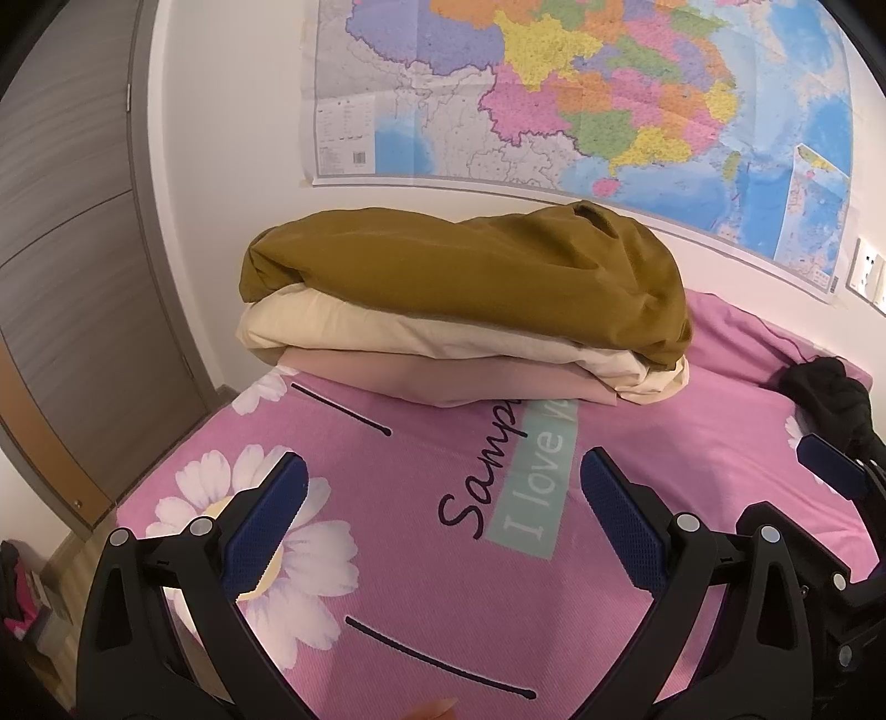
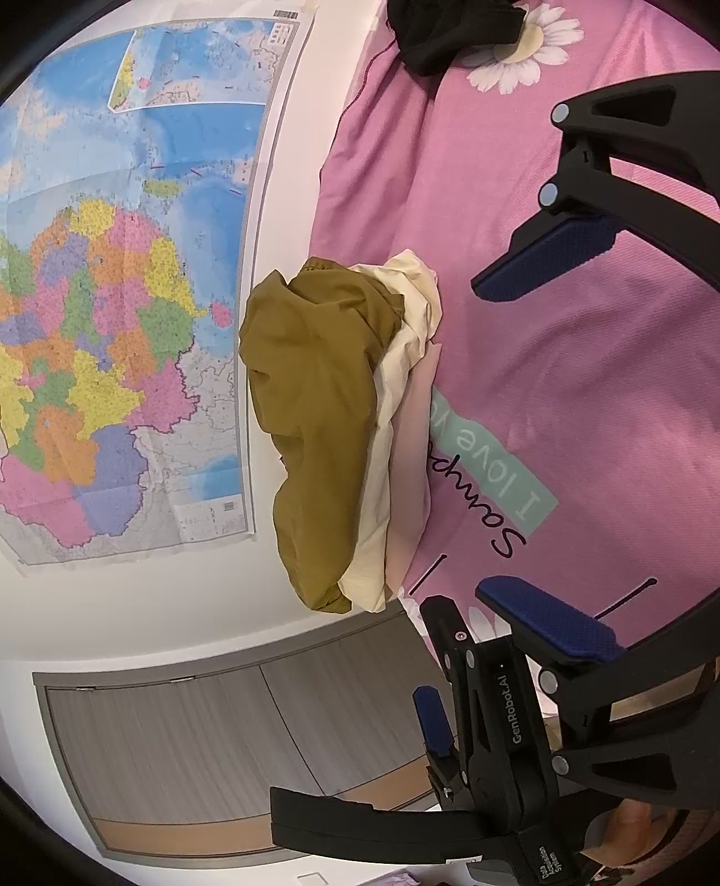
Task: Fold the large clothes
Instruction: 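Open both grippers and withdraw them from the stacked clothes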
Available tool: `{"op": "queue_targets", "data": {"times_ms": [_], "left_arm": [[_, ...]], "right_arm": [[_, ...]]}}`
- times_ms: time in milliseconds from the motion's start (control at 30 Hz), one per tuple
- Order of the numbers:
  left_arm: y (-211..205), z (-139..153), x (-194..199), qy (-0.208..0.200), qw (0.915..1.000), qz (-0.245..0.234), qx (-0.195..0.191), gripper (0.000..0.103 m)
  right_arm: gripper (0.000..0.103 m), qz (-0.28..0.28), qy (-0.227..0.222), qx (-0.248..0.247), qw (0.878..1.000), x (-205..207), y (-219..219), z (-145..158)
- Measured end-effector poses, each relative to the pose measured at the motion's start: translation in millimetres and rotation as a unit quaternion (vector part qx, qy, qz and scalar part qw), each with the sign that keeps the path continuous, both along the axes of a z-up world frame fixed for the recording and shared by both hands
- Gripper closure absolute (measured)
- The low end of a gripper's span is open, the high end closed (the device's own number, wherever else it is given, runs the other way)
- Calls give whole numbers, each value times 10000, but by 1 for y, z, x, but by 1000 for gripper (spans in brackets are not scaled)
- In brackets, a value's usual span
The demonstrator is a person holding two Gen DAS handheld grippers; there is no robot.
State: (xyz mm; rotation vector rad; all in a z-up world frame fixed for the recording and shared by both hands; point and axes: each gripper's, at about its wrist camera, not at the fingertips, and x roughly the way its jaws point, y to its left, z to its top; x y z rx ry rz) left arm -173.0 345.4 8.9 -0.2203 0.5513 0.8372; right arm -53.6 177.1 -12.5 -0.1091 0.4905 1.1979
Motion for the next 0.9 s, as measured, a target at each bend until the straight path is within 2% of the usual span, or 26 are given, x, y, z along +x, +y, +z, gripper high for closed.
{"op": "queue_targets", "data": {"times_ms": [900], "left_arm": [[-6,-2,-4,25,10000,-17,51,5]], "right_arm": [[6,1,-2,50,10000,-5,-5,-1]]}}
